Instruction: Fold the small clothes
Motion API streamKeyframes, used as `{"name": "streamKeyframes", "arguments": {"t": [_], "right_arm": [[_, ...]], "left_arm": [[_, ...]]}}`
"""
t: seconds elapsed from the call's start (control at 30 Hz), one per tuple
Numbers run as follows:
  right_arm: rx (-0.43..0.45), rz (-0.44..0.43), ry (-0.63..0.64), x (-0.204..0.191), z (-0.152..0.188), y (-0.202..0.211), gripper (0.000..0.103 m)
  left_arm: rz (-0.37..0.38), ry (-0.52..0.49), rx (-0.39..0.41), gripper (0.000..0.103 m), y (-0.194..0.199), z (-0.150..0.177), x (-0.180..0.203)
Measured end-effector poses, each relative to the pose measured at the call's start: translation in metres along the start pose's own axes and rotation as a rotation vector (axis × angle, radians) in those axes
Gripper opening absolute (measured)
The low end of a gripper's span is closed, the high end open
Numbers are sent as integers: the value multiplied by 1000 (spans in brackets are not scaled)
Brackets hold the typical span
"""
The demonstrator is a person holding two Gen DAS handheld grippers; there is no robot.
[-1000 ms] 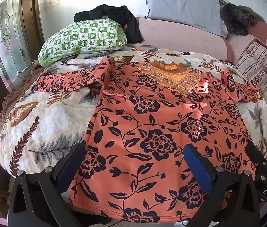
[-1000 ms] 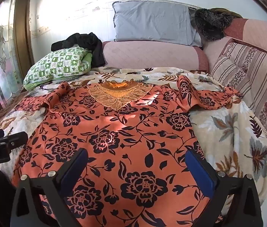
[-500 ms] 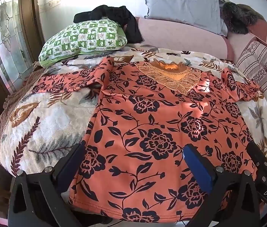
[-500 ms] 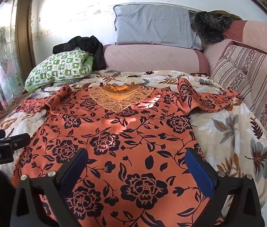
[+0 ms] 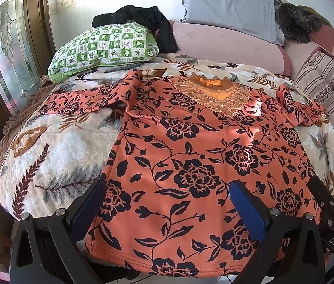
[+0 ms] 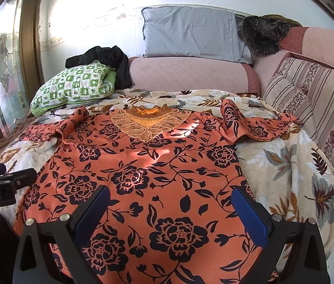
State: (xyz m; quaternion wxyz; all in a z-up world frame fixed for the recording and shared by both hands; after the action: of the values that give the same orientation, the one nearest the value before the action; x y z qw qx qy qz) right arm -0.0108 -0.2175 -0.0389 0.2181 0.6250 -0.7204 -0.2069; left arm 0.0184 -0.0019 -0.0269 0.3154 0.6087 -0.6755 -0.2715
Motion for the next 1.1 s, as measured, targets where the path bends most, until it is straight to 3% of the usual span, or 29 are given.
{"name": "streamKeyframes", "arguments": {"t": [1.1], "right_arm": [[7, 4, 6, 1, -1, 1, 103]], "left_arm": [[9, -2, -2, 103, 1, -2, 3]]}}
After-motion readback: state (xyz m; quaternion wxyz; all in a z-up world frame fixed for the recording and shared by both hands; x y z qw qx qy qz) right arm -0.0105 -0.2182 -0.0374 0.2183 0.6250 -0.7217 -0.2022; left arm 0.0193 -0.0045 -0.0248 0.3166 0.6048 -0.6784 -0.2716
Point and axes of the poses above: each gripper's, at about its wrist camera, not at the fingertips, and y roughly against the way its jaws point, x to its right, z to its underside, the point moved 3 cm from there along -y, roughly the way its jaws point, and after that the axes turned 8 degrees about z, right-handed, at the moved point
